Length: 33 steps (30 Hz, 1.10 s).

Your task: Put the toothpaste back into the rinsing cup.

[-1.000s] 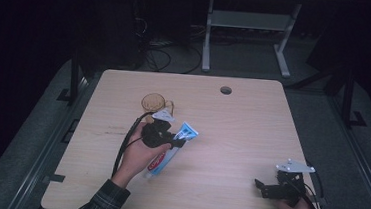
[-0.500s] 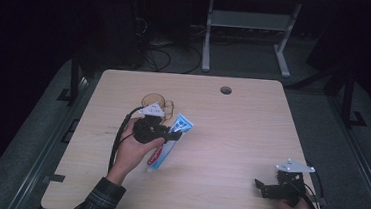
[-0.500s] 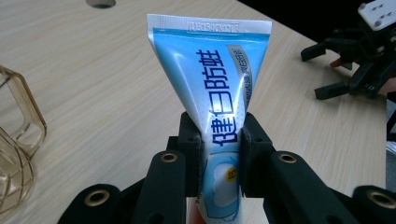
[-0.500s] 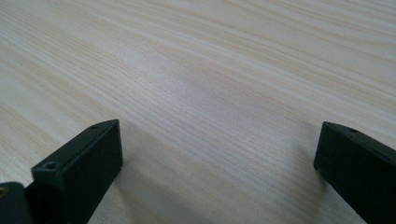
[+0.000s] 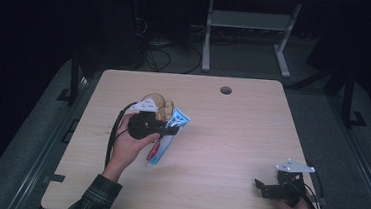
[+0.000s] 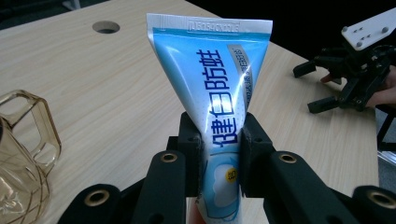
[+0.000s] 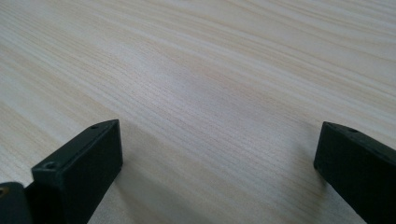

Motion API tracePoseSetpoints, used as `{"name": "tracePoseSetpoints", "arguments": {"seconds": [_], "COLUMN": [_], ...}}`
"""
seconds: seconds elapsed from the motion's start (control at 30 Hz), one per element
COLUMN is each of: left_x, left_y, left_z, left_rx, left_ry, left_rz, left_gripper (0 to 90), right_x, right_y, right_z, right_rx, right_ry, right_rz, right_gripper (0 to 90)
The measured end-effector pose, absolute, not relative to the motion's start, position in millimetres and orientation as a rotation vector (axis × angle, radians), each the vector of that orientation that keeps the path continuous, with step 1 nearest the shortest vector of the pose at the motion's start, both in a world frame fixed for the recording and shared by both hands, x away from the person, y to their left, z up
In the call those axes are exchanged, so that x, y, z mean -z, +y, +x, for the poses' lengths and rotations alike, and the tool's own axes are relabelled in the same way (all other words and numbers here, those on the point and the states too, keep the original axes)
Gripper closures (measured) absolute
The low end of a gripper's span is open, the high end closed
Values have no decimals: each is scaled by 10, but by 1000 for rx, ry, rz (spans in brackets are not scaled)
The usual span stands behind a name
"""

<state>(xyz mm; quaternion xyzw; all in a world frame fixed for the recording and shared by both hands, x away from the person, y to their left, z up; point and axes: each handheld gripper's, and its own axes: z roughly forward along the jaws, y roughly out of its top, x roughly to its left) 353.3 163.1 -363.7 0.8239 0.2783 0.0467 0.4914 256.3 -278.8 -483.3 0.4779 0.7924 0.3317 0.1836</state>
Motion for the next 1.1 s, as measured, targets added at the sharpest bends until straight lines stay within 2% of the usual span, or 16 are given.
{"name": "tracePoseSetpoints", "arguments": {"seconds": [1.1], "left_x": [3268], "left_y": [1883], "left_z": [3787], "left_rx": [-199], "left_ry": [673], "left_rz": [1947], "left_gripper": [744], "right_x": [4833], "right_y": [-2788], "right_z": [2563], "right_rx": [-936], "right_ry": [2235], "right_rz": [1347], "right_gripper": [5]}}
